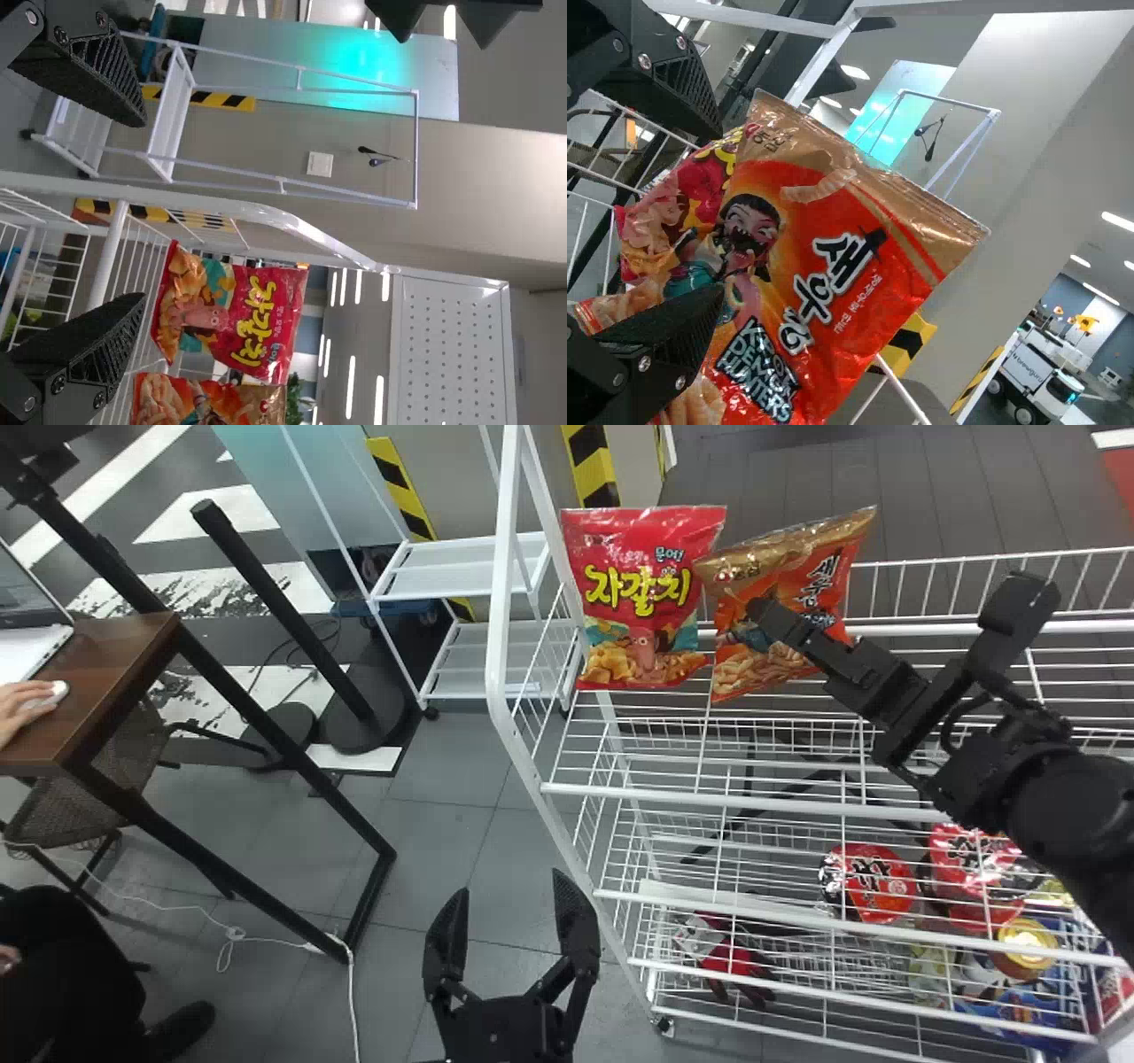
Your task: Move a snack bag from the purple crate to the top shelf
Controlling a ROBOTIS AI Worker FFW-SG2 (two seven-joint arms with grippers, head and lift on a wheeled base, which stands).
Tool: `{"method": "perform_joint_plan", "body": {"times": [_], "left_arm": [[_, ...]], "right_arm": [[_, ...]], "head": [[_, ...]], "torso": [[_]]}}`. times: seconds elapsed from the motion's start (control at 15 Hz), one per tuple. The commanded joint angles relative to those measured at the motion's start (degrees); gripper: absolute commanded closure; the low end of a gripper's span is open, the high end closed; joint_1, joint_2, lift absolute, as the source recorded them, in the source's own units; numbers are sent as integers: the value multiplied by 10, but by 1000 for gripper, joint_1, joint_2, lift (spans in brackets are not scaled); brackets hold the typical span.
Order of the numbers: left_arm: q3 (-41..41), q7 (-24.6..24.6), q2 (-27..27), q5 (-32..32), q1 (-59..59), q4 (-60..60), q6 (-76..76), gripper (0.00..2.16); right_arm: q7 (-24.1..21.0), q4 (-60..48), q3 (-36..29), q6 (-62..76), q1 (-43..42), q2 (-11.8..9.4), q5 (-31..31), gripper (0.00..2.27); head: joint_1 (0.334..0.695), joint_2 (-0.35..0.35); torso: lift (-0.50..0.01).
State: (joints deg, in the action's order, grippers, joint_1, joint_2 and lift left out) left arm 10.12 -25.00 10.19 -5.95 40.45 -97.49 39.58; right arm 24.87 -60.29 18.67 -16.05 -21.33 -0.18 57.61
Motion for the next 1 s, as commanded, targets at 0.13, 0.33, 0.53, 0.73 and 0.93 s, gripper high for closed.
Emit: {"method": "perform_joint_plan", "body": {"times": [0.13,0.33,0.53,0.73,0.93], "left_arm": [[0,2,1,0,-2,-2,0,130],[1,5,1,0,-8,-2,-2,130],[5,7,3,0,-15,-3,-9,130],[5,9,4,-2,-17,-6,-10,130],[10,8,11,-1,-17,-19,-12,130]], "right_arm": [[-33,-171,-13,-47,108,2,-16,245],[-105,-346,-21,-17,204,-14,-152,232],[-110,-458,-78,26,299,-39,-274,188],[-116,-515,-128,92,394,-50,-372,120],[-125,-520,-162,164,466,-54,-400,120]], "head": [[695,350],[695,350],[695,350],[695,278],[695,188]], "torso": [[-1],[-1],[-1],[-1],[-1]]}}
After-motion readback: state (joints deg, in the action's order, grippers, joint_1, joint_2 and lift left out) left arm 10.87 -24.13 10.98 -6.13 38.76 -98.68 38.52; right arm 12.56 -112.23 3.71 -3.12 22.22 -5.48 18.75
